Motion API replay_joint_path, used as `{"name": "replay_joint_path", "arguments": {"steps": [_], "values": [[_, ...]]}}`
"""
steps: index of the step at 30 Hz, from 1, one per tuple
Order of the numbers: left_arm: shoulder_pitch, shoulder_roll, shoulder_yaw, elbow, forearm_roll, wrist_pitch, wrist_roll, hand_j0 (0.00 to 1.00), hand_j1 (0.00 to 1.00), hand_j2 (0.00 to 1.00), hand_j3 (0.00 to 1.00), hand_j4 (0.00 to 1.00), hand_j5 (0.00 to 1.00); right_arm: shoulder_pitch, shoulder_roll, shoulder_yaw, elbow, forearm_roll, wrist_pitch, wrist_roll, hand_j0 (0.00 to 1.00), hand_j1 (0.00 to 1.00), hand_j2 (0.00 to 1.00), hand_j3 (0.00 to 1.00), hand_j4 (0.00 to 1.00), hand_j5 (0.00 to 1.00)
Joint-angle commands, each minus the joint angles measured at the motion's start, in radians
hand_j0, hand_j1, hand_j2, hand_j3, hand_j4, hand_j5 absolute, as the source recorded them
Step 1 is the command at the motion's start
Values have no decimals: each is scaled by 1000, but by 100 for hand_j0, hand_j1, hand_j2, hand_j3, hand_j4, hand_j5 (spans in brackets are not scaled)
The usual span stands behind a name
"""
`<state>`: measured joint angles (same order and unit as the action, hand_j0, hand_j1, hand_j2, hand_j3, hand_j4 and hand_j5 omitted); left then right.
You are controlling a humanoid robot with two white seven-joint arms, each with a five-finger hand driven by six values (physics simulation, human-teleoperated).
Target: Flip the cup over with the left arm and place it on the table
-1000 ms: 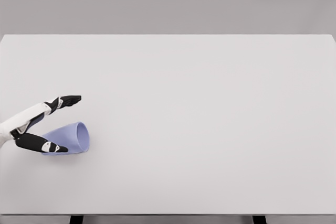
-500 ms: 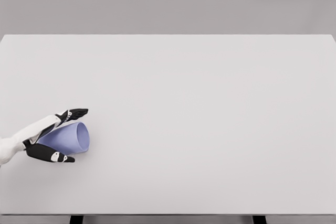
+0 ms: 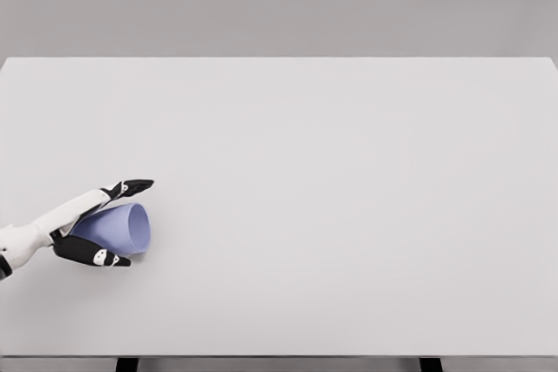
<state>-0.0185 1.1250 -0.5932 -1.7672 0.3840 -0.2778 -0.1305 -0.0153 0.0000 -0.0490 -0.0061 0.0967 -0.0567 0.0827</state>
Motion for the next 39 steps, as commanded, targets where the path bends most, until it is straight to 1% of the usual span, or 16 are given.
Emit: {"name": "replay_joint_path", "arguments": {"steps": [1,6,11,12,16,20,22,24,26,28,31,32,34,35,36,39], "values": [[0,-11,-20,3,-94,3,0,100,100,100,100,100,100,0,0,0,0,0,0,0,100,100,100,100,100,100],[3,-19,-22,3,-157,3,0,94,94,94,94,94,94,0,0,0,0,0,0,0,100,100,100,100,100,100],[5,-19,-22,3,-157,3,0,74,74,74,74,74,74,0,0,0,0,0,0,0,100,100,100,100,100,100],[6,-19,-22,3,-157,3,0,68,68,68,68,68,68,0,0,0,0,0,0,0,100,100,100,100,100,100],[6,-19,-22,3,-158,3,0,60,60,60,60,60,60,0,0,0,0,0,0,0,100,100,100,100,100,100],[2,-19,-22,3,-154,-17,0,60,60,60,60,60,60,0,0,0,0,0,0,0,100,100,100,100,100,100],[0,-13,-19,3,-134,-58,0,61,61,61,61,61,61,0,0,0,0,0,0,0,100,100,100,100,100,100],[-1,-10,-8,5,-91,-80,-1,61,61,61,61,61,61,0,0,0,0,0,0,0,100,100,100,100,100,100],[-23,-10,-4,8,-73,-104,-1,61,61,61,61,61,61,0,0,0,0,0,0,0,100,100,100,100,100,100],[-52,-10,1,22,-5,-152,-9,61,61,61,61,61,61,0,0,0,0,0,0,0,100,100,100,100,100,100],[-83,-24,33,74,137,-221,-144,61,61,61,61,61,61,0,0,0,0,0,0,0,100,100,100,100,100,100],[-123,-74,61,127,259,-233,-293,61,61,61,61,61,61,0,0,0,0,0,0,0,100,100,100,100,100,100],[-156,-146,72,189,369,-248,-480,61,61,61,61,61,61,0,0,0,0,0,0,0,100,100,100,100,100,100],[-162,-203,90,230,430,-250,-480,61,61,61,61,61,61,0,0,0,0,0,0,0,100,100,100,100,100,100],[-179,-254,110,258,457,-250,-480,61,61,61,61,61,61,0,0,0,0,0,0,0,100,100,100,100,100,100],[-250,-356,118,354,582,-238,-480,61,61,61,61,61,61,0,0,0,0,0,0,0,100,100,100,100,100,100]]}}
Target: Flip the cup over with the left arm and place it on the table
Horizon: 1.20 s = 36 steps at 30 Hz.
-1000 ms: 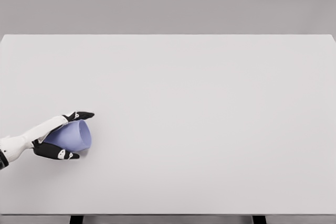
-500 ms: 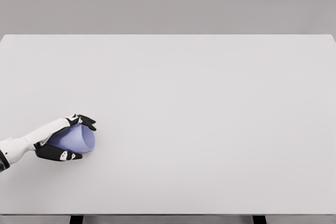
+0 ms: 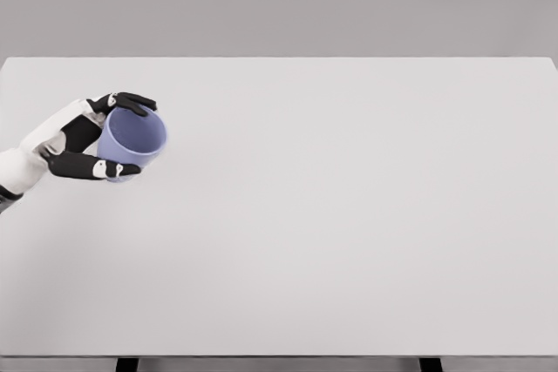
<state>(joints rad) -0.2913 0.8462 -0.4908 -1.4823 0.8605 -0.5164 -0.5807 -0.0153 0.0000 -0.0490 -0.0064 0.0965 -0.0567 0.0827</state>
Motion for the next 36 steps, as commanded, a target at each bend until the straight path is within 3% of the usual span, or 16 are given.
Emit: {"name": "replay_joint_path", "arguments": {"steps": [1,5,14,18,25,30,36], "values": [[-5,-122,24,115,141,19,-30,61,61,61,61,61,61,0,0,0,0,0,0,0,100,100,100,100,100,100],[-75,-314,97,258,134,141,-30,62,62,62,62,62,62,0,0,0,0,0,0,0,100,100,100,100,100,100],[-72,-406,101,313,-34,78,-30,64,64,64,64,64,64,0,0,0,0,0,0,0,100,100,100,100,100,100],[-57,-430,110,349,-64,-89,-30,64,64,64,64,64,64,0,0,0,0,0,0,0,100,100,100,100,100,100],[-37,-444,116,359,-104,-94,-30,66,66,66,66,66,66,0,0,0,0,0,0,0,100,100,100,100,100,100],[-31,-446,121,369,-110,-94,-30,78,78,78,78,78,78,0,0,0,0,0,0,0,100,100,100,100,100,100],[-31,-446,124,369,-110,-94,-30,100,100,100,100,100,100,0,0,0,0,0,0,0,100,100,100,100,100,100]]}}
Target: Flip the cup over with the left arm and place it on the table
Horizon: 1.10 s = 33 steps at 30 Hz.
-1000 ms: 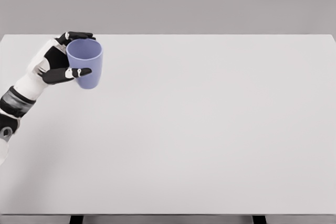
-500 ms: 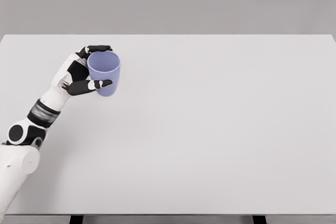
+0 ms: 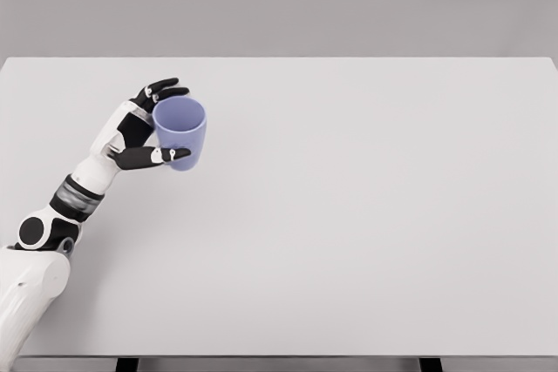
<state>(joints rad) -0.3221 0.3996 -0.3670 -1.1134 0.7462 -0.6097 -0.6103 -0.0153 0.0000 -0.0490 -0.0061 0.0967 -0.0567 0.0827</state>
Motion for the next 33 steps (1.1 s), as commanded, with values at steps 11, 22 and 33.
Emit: {"name": "replay_joint_path", "arguments": {"steps": [11,22,33], "values": [[0,-8,17,-6,4,-1,-1,100,100,100,100,100,100,0,0,0,0,0,0,0,100,100,100,100,100,100],[-2,83,45,-132,15,-1,-1,100,100,100,100,100,100,0,0,0,0,0,0,0,100,100,100,100,100,100],[-94,450,17,-172,-596,-1,-1,100,100,100,100,100,100,0,0,0,0,0,0,0,100,100,100,100,100,100]]}}
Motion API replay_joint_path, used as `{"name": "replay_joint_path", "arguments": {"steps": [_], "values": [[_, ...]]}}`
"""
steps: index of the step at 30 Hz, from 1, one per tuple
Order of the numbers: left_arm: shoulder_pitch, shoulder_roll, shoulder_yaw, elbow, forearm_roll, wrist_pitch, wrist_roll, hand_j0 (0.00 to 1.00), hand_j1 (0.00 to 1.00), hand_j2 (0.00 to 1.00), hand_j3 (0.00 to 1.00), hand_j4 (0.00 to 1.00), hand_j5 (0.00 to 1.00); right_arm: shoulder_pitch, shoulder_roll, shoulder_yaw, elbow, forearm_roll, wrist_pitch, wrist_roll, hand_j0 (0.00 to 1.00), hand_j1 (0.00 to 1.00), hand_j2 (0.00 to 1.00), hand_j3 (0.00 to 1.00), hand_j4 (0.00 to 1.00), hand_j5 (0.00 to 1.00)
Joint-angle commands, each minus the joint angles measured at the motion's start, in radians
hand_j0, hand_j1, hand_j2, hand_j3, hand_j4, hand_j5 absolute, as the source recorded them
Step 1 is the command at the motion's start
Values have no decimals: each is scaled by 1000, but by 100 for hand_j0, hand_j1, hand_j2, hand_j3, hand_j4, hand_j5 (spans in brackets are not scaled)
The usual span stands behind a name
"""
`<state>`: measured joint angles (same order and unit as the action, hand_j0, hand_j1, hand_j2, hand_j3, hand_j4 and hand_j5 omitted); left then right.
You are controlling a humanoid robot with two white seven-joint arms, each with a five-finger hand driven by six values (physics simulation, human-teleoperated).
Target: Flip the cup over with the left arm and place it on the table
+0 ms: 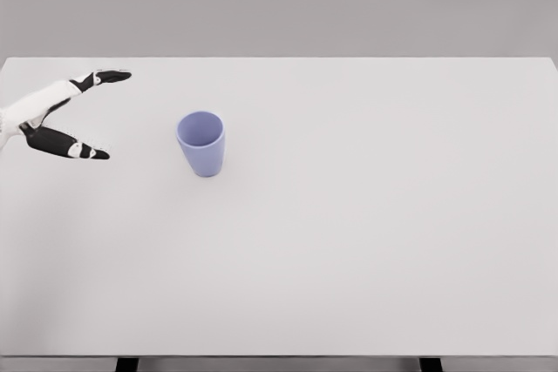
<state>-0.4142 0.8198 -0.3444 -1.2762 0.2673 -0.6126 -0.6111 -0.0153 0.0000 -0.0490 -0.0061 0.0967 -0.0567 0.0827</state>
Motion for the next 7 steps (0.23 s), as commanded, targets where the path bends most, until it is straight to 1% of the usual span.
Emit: {"name": "replay_joint_path", "arguments": {"steps": [1,7], "values": [[0,27,-5,-6,-119,2,0,100,100,100,100,100,100,0,0,0,0,0,0,0,100,100,100,100,100,100],[5,19,-7,-2,-119,2,0,100,100,100,100,100,100,0,0,0,0,0,0,0,100,100,100,100,100,100]]}}
